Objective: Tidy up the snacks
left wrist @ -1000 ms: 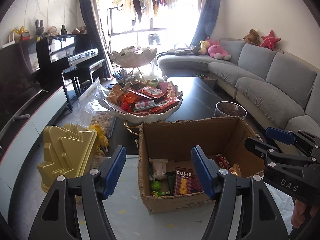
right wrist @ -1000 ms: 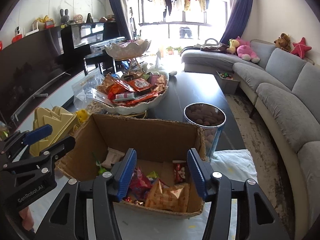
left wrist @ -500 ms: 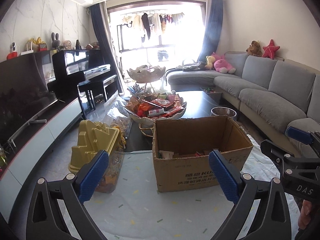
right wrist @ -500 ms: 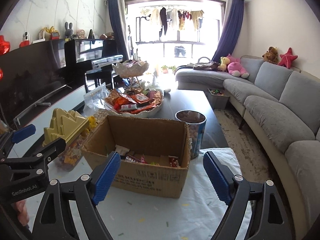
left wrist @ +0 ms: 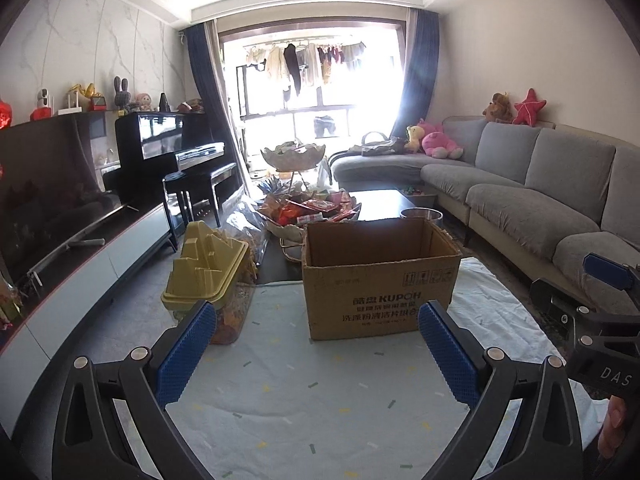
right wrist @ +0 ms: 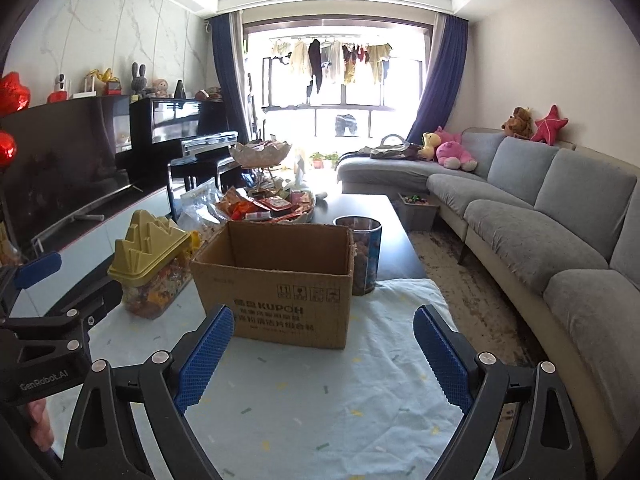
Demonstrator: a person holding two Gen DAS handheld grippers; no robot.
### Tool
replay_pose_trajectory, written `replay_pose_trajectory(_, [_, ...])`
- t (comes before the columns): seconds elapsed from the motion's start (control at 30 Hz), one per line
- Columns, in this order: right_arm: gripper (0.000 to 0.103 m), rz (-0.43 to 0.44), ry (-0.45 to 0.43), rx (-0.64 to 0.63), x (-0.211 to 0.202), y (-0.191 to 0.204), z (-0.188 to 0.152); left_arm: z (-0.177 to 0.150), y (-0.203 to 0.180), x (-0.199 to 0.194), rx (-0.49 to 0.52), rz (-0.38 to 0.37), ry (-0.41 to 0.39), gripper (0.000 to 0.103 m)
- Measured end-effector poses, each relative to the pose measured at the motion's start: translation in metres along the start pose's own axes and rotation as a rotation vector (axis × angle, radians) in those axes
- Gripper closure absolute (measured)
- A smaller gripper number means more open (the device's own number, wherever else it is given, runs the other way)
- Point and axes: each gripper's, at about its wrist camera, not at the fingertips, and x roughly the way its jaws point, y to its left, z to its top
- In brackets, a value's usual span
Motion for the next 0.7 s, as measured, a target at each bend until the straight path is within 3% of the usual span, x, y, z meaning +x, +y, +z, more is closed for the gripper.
replay_pose_trajectory(0.33, [0.010, 0.006, 0.017, 0.021, -0.043, -0.001, -0.041, -0.026, -0.004, -0.053, 0.017, -0.008, -0.031, 0.000])
replay_pose_trajectory(0.7, [0.010, -0.008, -0.021, 0.006, -0.081, 0.002, -0.055, -0.048, -0.005, -0.086, 0.011, -0.024, -0.049, 0.000])
